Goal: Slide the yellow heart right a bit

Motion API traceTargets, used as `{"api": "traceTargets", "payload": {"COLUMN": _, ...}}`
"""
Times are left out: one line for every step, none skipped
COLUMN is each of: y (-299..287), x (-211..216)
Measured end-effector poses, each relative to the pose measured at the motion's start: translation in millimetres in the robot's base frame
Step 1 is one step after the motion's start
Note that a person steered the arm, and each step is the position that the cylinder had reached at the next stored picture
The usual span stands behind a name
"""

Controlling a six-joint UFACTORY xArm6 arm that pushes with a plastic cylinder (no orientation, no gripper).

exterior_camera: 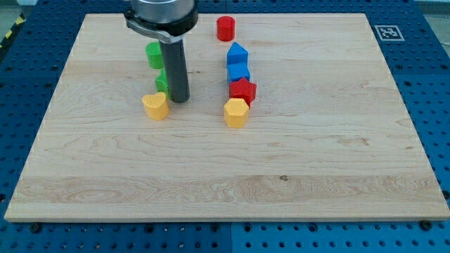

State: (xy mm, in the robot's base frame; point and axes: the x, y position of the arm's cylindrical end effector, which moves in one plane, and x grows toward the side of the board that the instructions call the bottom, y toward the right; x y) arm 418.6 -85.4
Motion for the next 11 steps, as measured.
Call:
{"api": "traceTargets", "payload": {"y": -1, "x": -1}}
{"api": "traceTargets", "payload": {"y": 13, "x": 11}}
{"api": "traceTargets", "payload": {"y": 33, "x": 40}}
{"api": "traceTargets", "payload": {"y": 37, "x": 68}}
{"api": "traceTargets", "payload": {"y": 8, "x": 80}}
{"api": "traceTargets", "payload": {"y": -53, "x": 70}}
{"api": "traceTargets", "payload": {"y": -84, "x": 41}}
{"api": "traceTargets", "payload": {"y": -79, "x": 32}}
{"api": "traceTargets", "payload": {"y": -60, "x": 36}}
{"api": "traceTargets", "payload": {"y": -34, "x": 37}}
{"api": "traceTargets", "payload": {"y": -27, "x": 37}}
